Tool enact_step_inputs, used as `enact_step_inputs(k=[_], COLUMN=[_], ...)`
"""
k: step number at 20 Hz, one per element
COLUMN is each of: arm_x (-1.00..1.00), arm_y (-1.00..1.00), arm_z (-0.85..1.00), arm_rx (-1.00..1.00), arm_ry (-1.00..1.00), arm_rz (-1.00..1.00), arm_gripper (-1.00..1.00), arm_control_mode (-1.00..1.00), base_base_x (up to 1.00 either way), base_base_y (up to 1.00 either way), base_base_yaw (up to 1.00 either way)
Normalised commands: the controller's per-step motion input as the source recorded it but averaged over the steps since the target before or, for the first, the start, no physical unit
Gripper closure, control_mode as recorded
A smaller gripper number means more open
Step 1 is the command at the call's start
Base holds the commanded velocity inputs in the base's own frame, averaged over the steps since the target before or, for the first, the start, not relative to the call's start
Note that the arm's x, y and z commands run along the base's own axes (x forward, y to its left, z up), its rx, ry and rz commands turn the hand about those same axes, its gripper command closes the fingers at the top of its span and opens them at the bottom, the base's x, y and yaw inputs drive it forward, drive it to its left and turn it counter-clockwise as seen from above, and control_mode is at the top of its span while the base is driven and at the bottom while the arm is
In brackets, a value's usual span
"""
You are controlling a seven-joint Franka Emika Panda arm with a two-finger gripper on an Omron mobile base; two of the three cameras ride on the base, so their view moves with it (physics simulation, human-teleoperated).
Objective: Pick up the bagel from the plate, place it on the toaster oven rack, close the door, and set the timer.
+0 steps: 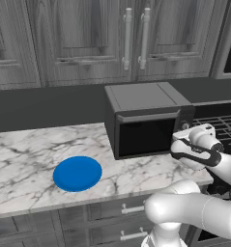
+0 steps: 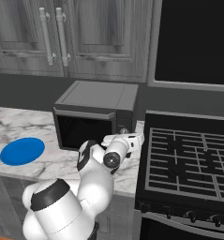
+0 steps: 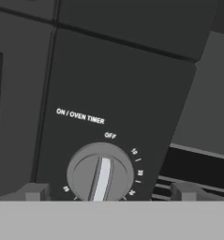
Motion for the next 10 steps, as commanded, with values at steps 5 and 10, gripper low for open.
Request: enact_step_inputs(k=[5,10], arm_x=[0.12,0.14], arm_y=[-0.16,-0.21], arm_z=[0.01,0.00], arm_rx=[0.00,0.00], arm_ry=[0.00,-0.03], arm_rz=[0.00,0.00], arm_gripper=[-1.00,-1.00], arm_control_mode=[-1.00,-1.00], base_base_x=[0.00,0.00], base_base_y=[0.00,0.00], base_base_yaw=[0.00,0.00])
